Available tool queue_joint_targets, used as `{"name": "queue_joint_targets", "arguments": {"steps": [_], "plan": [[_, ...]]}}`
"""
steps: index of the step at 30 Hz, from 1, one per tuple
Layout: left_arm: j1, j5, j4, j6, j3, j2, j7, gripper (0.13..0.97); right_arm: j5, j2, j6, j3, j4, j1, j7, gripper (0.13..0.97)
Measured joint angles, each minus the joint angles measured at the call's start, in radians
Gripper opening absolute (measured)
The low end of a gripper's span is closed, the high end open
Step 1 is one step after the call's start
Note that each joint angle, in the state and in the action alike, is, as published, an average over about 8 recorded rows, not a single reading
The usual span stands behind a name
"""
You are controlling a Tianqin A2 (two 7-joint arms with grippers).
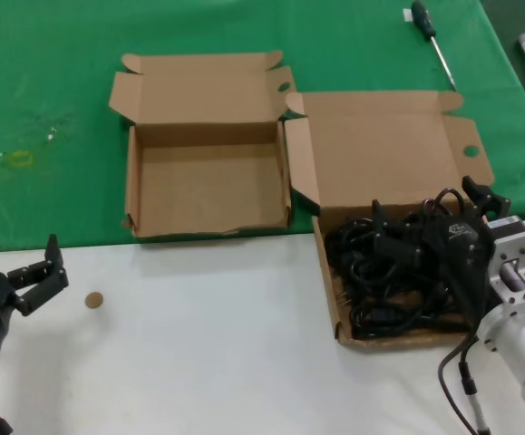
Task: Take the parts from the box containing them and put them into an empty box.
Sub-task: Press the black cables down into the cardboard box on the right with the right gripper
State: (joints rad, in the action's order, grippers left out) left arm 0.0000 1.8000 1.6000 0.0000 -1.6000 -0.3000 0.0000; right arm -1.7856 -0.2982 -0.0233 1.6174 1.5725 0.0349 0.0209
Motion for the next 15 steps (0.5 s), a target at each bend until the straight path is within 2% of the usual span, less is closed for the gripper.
{"name": "queue_joint_targets", "arguments": {"steps": [15], "plan": [[0.000,0.000,0.000,0.000,0.000,0.000,0.000,0.966,0.000,0.000,0.000,0.000,0.000,0.000,0.000,0.966]]}}
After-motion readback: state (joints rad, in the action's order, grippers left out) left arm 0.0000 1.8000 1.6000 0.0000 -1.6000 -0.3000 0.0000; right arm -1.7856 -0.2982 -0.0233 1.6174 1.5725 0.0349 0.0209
